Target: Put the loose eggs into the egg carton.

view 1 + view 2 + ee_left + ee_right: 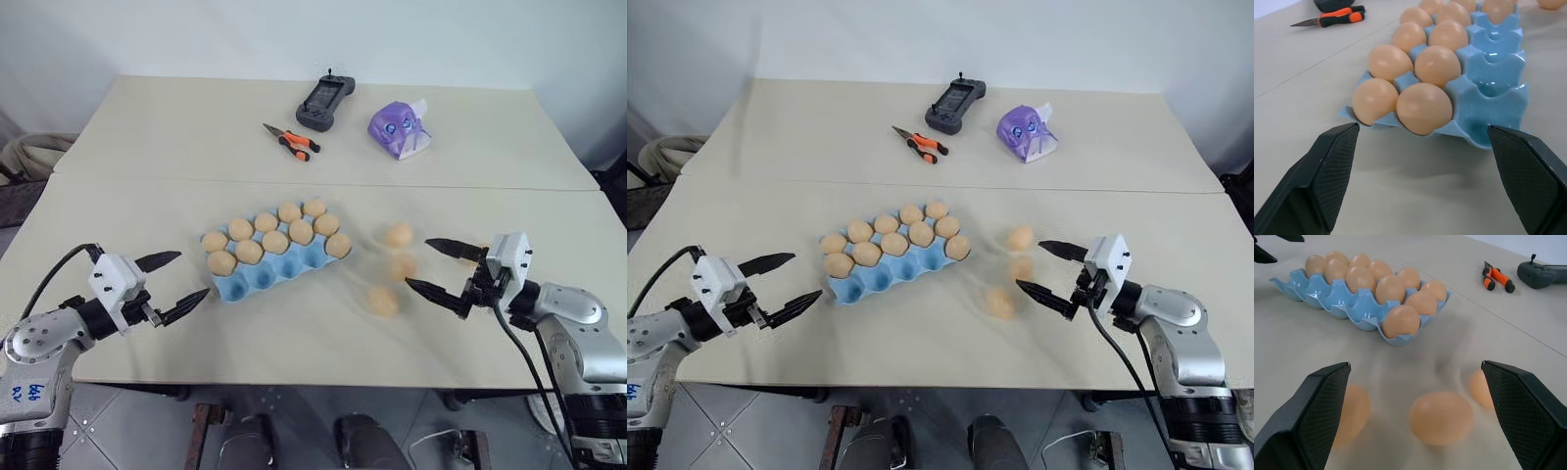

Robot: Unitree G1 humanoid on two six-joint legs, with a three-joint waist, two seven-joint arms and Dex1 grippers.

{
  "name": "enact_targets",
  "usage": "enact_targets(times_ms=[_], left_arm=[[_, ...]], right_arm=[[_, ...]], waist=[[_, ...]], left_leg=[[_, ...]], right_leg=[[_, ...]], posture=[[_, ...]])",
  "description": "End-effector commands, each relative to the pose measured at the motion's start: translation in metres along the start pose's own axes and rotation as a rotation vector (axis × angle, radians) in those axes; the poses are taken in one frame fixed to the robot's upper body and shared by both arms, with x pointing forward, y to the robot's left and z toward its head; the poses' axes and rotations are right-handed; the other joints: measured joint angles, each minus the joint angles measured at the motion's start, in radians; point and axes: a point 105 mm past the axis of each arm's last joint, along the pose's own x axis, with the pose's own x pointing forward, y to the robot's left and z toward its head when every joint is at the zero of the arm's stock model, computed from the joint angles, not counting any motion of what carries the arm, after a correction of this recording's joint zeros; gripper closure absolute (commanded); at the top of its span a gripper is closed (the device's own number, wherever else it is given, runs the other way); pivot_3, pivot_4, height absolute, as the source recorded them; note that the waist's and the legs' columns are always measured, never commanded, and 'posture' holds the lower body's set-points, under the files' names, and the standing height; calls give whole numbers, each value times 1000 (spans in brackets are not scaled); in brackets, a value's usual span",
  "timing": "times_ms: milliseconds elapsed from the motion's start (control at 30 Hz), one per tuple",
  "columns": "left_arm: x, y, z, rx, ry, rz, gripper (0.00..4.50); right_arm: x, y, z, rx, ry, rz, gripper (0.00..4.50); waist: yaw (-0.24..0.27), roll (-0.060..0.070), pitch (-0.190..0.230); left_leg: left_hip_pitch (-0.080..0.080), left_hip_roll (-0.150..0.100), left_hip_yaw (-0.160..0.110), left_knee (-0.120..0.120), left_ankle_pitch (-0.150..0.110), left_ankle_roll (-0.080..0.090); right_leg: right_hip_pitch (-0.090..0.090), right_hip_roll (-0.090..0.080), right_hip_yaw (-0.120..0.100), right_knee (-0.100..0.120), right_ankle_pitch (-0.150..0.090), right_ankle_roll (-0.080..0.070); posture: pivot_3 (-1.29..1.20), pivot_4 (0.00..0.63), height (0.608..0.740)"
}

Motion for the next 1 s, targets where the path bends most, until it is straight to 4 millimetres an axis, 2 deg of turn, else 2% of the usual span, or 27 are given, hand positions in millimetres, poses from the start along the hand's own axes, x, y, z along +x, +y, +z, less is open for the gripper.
enact_targets(times_ms=[33, 200, 400, 500, 567, 633, 733, 900, 1000], left_arm=[[6, -5, 15, 47, -30, -13, 27], [16, -30, 26, 27, -87, -129, 27], [38, -44, 35, 32, -133, -229, 27], [46, -55, 30, 49, -112, -318, 27], [46, -59, 28, 34, -116, -360, 27], [46, -61, 30, 24, -133, -380, 27], [46, -61, 34, 28, -151, -400, 27], [44, -59, 38, 17, -160, -414, 27], [45, -61, 38, 28, -166, -408, 27]], right_arm=[[-10, -4, 11, -40, -28, -45, 0], [-35, -13, 9, -57, -5, -185, 0], [-94, -17, 2, -26, 59, -409, 0], [-124, -13, -11, 1, 103, -536, 0], [-133, -7, -22, 23, 124, -584, 0], [-137, -3, -32, 52, 131, -616, 0], [-131, -1, -44, 95, 136, -634, 0], [-110, -23, -48, 104, 148, -627, 0], [-94, -44, -48, 77, 155, -632, 0]], waist=[[0, 0, 0], [6, 0, 0], [25, 0, 0], [27, 0, 0], [26, 0, 0], [20, 0, 0], [10, 1, -1], [-4, 1, -1], [-3, 1, -1]], left_leg=[[0, 0, 0, 0, 0, 0], [0, -1, -1, 0, 0, 0], [1, -3, -2, 0, 0, 0], [1, -4, -2, 0, 0, 1], [2, -4, -2, -1, -1, 1], [2, -4, -1, -1, -1, 1], [3, -4, -1, -1, -1, 0], [4, -3, -1, 0, 0, 1], [4, -4, -1, 0, 0, 2]], right_leg=[[0, 0, 0, 0, 0, 0], [1, 0, -1, -1, 0, 0], [2, 1, -1, -2, 0, 0], [4, 1, -1, -2, 0, 0], [5, 1, -1, -2, 0, 0], [4, 1, -1, -2, 0, 0], [4, 1, -1, -1, 0, 0], [4, 1, 0, 1, 1, 1], [4, 1, 0, 1, 1, 1]], posture=[[0, 150, 740], [0, 150, 740], [0, 150, 740], [0, 150, 740], [0, 150, 740], [0, 150, 740], [0, 150, 740], [0, 150, 740], [0, 150, 740]])
